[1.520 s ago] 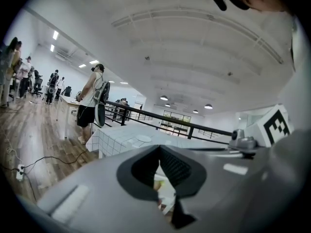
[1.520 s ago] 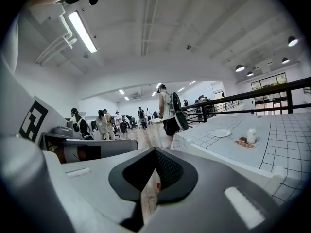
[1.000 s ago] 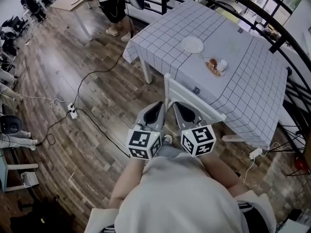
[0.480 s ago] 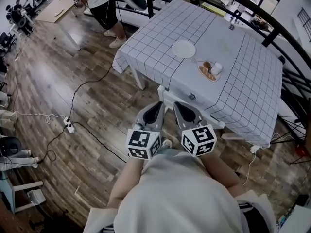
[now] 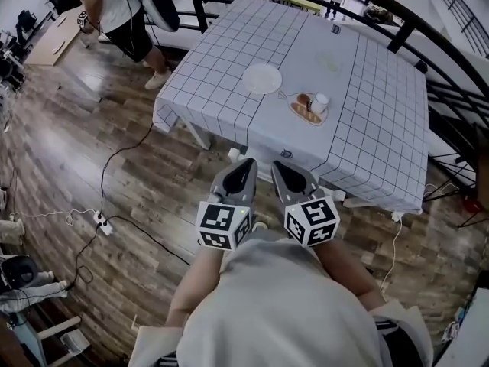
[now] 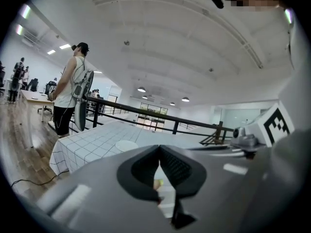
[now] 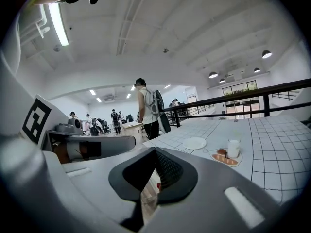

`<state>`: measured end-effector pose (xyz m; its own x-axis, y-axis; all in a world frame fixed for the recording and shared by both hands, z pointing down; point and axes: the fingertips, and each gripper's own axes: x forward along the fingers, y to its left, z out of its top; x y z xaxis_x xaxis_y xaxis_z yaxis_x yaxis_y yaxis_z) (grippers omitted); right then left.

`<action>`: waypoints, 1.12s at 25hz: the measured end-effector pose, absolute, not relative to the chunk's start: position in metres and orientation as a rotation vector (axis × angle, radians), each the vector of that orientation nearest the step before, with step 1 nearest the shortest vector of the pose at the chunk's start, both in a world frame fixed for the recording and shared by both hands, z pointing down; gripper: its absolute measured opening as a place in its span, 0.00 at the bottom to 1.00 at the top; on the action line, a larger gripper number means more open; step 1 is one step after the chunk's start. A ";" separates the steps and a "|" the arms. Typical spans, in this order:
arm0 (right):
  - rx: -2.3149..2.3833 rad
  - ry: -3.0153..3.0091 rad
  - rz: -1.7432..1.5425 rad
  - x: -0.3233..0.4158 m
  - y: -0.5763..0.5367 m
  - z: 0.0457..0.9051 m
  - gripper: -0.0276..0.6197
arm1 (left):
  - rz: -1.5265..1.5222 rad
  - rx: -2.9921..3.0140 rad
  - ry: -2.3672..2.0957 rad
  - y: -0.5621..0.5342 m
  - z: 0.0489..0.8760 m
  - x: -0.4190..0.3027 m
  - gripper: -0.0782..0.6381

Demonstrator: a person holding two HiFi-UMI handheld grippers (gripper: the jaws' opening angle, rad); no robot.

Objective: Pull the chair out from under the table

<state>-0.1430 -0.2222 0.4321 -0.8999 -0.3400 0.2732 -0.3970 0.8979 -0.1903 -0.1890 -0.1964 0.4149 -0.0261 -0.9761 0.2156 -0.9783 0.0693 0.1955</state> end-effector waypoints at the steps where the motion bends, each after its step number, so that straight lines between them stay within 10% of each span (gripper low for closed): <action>1: 0.573 -2.826 0.356 -0.141 -0.224 0.433 0.04 | 0.014 1.972 -2.049 -0.199 0.416 -0.187 0.12; 28: 0.956 -2.664 0.392 -0.072 -0.254 0.464 0.04 | 0.201 2.197 -1.747 -0.238 0.453 -0.157 0.12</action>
<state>-0.0720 -0.2544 0.4639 -0.7405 -0.5730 0.3513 -0.6499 0.7436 -0.1571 -0.1574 -0.2381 0.4532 0.2400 -0.9206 0.3081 -0.9665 -0.1968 0.1647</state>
